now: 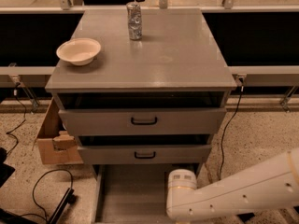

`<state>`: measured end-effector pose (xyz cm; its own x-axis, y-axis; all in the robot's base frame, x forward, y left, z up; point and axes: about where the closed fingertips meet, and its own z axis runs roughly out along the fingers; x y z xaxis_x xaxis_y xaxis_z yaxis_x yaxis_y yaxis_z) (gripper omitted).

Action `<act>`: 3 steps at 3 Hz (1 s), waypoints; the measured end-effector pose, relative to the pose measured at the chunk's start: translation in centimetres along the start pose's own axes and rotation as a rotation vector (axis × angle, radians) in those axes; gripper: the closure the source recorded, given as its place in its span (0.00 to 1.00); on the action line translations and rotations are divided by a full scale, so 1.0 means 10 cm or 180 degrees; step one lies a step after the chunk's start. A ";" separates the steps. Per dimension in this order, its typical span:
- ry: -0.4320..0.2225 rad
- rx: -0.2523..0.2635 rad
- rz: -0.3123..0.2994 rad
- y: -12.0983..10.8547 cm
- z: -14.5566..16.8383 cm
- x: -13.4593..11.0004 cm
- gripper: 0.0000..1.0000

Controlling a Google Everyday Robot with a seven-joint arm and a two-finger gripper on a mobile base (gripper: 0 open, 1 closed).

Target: Open bottom drawer

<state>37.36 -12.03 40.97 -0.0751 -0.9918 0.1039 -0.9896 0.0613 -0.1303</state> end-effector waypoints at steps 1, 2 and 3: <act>0.0125 0.0180 0.0219 -0.35 -0.68 0.43 0.00; 0.0324 0.0173 0.0303 -0.33 -1.32 0.81 0.00; 0.0373 -0.0097 0.0331 0.01 -1.62 1.11 0.00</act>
Offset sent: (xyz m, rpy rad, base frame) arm -0.0394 -0.0923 0.2188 -0.1257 0.0783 -0.1158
